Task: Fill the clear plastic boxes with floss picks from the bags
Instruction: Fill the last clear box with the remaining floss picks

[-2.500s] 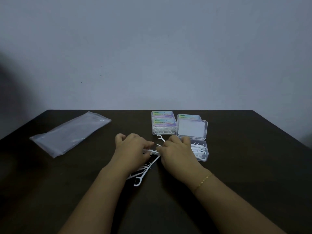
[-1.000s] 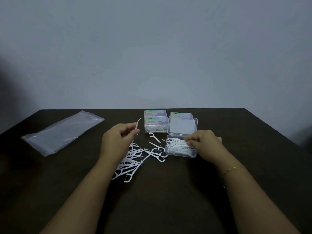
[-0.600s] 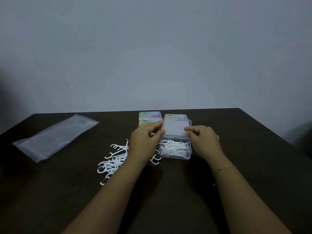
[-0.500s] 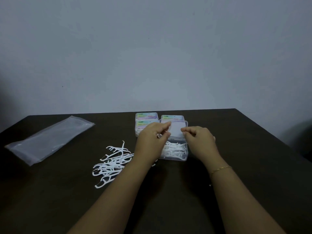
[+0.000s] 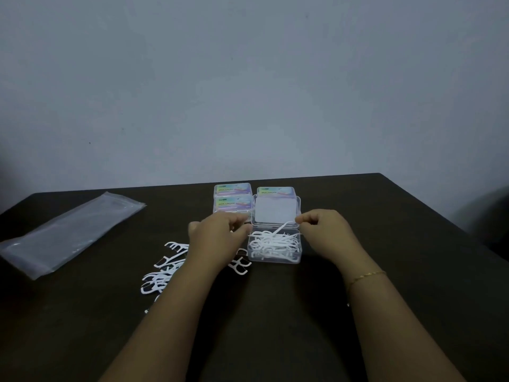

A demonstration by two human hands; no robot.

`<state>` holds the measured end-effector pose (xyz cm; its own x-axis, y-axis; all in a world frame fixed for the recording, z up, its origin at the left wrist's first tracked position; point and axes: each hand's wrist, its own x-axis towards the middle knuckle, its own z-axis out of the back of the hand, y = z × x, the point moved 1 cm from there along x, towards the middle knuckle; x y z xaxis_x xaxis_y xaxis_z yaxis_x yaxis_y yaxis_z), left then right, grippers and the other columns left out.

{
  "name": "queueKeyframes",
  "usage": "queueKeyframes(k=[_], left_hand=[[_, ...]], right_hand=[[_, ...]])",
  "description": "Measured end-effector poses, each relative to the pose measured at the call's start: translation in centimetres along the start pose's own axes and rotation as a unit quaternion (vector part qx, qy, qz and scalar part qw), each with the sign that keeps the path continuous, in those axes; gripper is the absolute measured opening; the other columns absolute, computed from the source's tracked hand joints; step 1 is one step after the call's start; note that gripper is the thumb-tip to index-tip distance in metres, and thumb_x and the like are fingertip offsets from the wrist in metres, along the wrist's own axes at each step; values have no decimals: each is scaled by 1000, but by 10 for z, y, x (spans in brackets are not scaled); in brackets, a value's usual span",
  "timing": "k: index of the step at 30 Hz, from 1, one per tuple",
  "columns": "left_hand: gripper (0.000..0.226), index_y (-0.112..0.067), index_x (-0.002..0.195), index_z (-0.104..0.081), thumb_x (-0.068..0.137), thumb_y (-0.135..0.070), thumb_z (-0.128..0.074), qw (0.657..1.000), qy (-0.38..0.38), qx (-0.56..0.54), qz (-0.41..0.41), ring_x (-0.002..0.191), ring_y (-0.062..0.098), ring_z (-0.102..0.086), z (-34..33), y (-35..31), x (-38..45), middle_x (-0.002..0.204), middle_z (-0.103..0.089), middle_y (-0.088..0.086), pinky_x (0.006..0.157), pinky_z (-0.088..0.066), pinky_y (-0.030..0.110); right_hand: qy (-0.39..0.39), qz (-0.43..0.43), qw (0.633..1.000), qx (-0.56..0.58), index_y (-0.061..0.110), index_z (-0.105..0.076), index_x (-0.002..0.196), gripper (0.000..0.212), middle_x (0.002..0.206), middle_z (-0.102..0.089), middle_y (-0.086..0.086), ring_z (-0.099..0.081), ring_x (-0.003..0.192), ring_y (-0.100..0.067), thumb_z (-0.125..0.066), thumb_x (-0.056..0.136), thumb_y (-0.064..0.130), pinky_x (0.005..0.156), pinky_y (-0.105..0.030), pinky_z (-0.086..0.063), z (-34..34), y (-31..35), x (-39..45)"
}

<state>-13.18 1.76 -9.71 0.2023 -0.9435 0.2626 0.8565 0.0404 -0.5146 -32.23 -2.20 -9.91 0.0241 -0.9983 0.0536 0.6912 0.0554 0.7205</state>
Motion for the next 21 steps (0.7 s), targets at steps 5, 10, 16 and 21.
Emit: queueKeyframes(k=[5,10,16,21], left_hand=[[18,-39,94,-68,91,-49,-54,998,55,28,32,107,8,-54,-3,7,2,110,-66,-18,92,-24,34],[14,-41,80,-63,92,-44,-55,997,69,24,31,102,8,-54,-4,5,4,102,-67,-18,94,-26,34],[19,-39,98,-69,93,-45,-52,997,76,22,21,101,7,-55,-8,4,4,102,-67,-16,88,-24,32],[20,-38,104,-69,94,-44,-52,997,73,33,14,102,8,-56,-10,1,4,101,-67,-15,91,-26,35]], right_hand=[[14,9,999,-32,28,-66,108,22,108,-65,3,-58,102,-19,-56,88,28,94,-46,-47,-2,-3,2],[49,42,993,-100,34,-55,128,40,108,-61,-3,-56,103,-22,-58,88,39,94,-44,-47,-12,-2,3],[18,64,989,-129,31,-71,96,14,104,-59,3,-53,101,-18,-59,89,36,92,-42,-46,-11,1,3],[26,65,987,-146,31,-72,93,14,102,-63,6,-53,100,-16,-61,88,38,91,-43,-47,-10,4,3]])
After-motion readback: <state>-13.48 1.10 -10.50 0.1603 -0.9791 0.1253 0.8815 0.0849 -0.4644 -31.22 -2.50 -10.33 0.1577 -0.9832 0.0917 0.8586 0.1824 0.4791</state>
